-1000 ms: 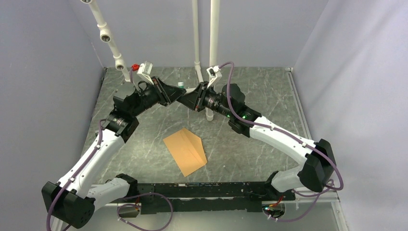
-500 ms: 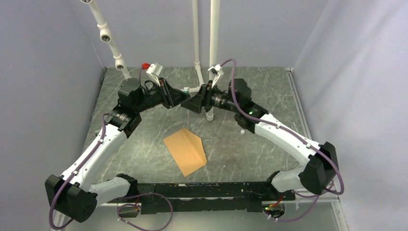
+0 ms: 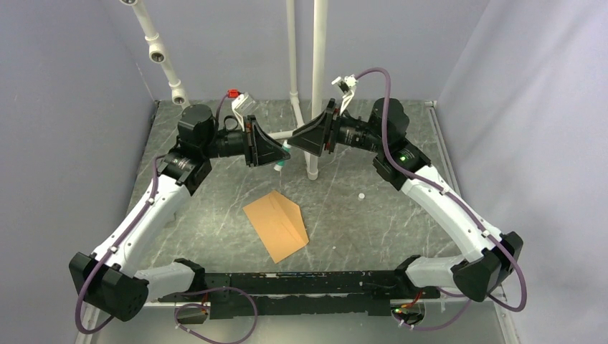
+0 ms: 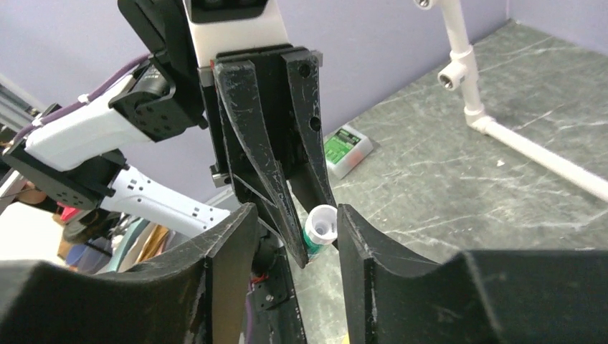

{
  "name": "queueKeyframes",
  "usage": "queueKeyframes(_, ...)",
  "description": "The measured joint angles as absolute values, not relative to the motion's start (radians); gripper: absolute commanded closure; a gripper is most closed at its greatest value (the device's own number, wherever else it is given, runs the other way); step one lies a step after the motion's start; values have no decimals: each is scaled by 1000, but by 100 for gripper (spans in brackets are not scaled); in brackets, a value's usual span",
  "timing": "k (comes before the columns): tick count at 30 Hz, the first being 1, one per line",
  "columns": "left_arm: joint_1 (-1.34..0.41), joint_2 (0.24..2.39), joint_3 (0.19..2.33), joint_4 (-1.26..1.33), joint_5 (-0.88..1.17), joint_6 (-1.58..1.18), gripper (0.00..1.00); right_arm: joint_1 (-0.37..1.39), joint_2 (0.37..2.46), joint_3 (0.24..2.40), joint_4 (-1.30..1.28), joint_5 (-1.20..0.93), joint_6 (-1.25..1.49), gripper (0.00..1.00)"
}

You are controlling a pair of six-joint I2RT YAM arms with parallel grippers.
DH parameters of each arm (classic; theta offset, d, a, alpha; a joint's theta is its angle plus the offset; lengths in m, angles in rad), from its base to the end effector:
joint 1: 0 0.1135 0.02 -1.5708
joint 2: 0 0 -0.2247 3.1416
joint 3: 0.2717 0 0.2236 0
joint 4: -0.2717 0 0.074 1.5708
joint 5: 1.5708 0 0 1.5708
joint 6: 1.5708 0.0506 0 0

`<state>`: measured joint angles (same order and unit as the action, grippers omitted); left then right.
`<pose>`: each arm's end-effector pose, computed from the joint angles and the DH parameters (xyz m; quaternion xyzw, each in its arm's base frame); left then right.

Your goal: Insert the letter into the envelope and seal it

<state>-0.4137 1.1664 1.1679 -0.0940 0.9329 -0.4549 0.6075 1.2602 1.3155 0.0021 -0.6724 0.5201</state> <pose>0.2131 -0.1380 0.3708 0.2893 0.6662 -0.5547 0.4060 0.2090 0.1837 0.4058 -0.2680 0.6370 0.5582 0.4591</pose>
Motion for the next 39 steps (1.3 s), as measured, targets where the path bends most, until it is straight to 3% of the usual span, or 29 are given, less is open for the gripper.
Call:
queueKeyframes(9, -414, 1191, 1181, -89, 997, -451, 98, 607, 1313, 1316, -11, -747, 529, 50)
queueKeyframes(18, -413, 1197, 1215, -104, 1032, -396, 97, 611, 1320, 1329, -43, -766, 517, 99)
queueKeyframes(23, -409, 1213, 1272, -197, 1010, -291, 97, 623, 1324, 1339, -51, -688, 584, 100)
queueKeyframes(30, -409, 1248, 1352, -347, 832, -22, 98, 689, 1381, 1419, -172, -346, 794, 100)
queueKeyframes(33, -406, 1272, 1377, -386, 788, 64, 98, 742, 1415, 1485, -256, -184, 789, 54)
queueKeyframes(34, -404, 1281, 1393, -406, 789, 81, 97, 757, 1416, 1488, -257, -148, 773, 43)
queueKeyframes(36, -408, 1295, 1428, -445, 819, 113, 98, 775, 1394, 1464, -204, -135, 741, 30)
queueKeyframes(39, -423, 1291, 1438, -492, 905, 130, 97, 780, 1277, 1324, -81, -171, 620, 24)
